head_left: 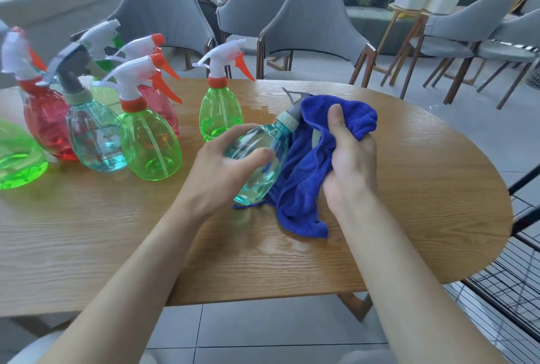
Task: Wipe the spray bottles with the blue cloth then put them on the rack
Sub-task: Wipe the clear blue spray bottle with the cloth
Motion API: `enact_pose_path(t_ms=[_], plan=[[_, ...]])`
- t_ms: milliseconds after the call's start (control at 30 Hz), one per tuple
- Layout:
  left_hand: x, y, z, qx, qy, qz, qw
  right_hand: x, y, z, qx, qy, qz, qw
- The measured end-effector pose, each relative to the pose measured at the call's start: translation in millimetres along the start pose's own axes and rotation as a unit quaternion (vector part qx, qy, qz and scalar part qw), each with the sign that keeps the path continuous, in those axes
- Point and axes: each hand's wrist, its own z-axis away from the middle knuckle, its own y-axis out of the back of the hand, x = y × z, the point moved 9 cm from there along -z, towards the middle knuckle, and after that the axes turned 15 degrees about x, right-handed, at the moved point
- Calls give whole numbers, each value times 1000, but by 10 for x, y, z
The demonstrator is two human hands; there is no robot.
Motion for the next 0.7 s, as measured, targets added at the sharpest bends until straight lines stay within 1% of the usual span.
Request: enact_pose_path(t_ms=[100, 300, 400, 500, 600, 700], plan=[[15, -36, 19, -5, 9, 8, 1000, -21, 39, -5, 16, 39, 38, 998], [26, -73, 48, -17, 9, -6, 1000, 18, 126, -11, 62, 56, 68, 994], [28, -67, 56, -17, 17, -4, 1000, 55, 113, 1, 67, 47, 59, 995], [18, -55, 45, -7, 28, 8, 1000, 90, 45, 44, 46, 25, 42, 998], [5, -37, 31, 4, 35, 18, 999, 125, 2, 94, 24, 15, 48, 998], [18, -25, 31, 6, 44, 18, 999, 113, 17, 117, 31, 0, 47, 998]])
